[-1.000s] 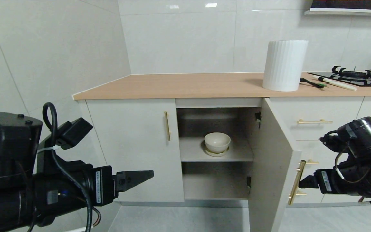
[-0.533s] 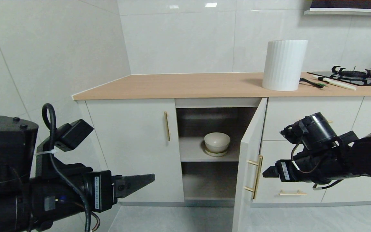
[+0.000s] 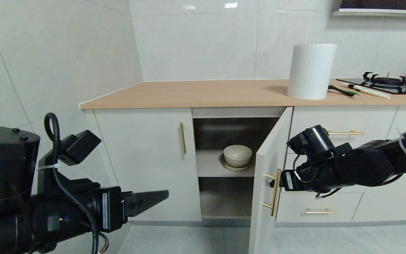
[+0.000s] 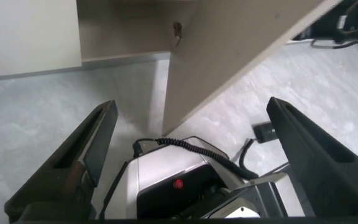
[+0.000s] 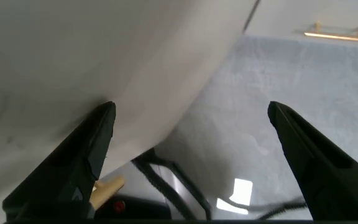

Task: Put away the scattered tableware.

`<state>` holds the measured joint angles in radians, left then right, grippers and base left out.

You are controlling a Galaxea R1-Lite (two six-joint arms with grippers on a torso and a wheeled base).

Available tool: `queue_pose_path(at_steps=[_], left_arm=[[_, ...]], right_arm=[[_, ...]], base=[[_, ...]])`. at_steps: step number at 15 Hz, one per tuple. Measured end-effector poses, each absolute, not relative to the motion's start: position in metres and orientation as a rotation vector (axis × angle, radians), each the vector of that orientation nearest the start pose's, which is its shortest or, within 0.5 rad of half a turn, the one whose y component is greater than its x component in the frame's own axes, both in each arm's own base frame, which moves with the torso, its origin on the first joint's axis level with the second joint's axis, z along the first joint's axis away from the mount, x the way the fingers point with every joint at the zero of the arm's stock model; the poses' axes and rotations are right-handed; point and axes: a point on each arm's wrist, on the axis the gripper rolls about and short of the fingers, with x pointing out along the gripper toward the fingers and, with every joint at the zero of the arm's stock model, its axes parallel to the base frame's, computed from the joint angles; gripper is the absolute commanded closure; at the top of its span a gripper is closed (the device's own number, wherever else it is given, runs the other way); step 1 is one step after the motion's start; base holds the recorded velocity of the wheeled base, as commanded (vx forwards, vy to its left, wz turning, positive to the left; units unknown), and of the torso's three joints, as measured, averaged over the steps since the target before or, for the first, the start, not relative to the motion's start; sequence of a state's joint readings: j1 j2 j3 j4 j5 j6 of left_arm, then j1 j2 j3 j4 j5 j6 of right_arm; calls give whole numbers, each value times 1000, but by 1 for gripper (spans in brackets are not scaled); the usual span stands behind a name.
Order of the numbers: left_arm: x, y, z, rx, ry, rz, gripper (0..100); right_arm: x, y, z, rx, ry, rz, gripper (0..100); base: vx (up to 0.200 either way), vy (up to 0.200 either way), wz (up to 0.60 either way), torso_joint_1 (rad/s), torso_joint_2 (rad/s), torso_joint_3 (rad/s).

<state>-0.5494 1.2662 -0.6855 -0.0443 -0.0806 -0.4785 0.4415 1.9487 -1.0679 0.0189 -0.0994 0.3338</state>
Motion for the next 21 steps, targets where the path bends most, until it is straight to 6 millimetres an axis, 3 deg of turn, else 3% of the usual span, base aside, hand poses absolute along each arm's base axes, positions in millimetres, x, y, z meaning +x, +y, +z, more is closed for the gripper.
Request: queue_pose_path(at_steps=[9, 16, 21], left_arm=[[163, -102, 193, -313, 700, -462, 0], [162, -102, 189, -277, 708, -468, 0], [164, -102, 189, -279, 709, -460, 0]], right_arm=[[330, 157, 98, 182, 821, 163, 0], [336, 173, 85, 271, 814, 157, 0], [348, 181, 91, 417, 795, 117, 0]], base=[[0, 0, 0, 0, 0, 0], [200, 0, 0, 3, 3, 1], [0, 0, 0, 0, 0, 0]])
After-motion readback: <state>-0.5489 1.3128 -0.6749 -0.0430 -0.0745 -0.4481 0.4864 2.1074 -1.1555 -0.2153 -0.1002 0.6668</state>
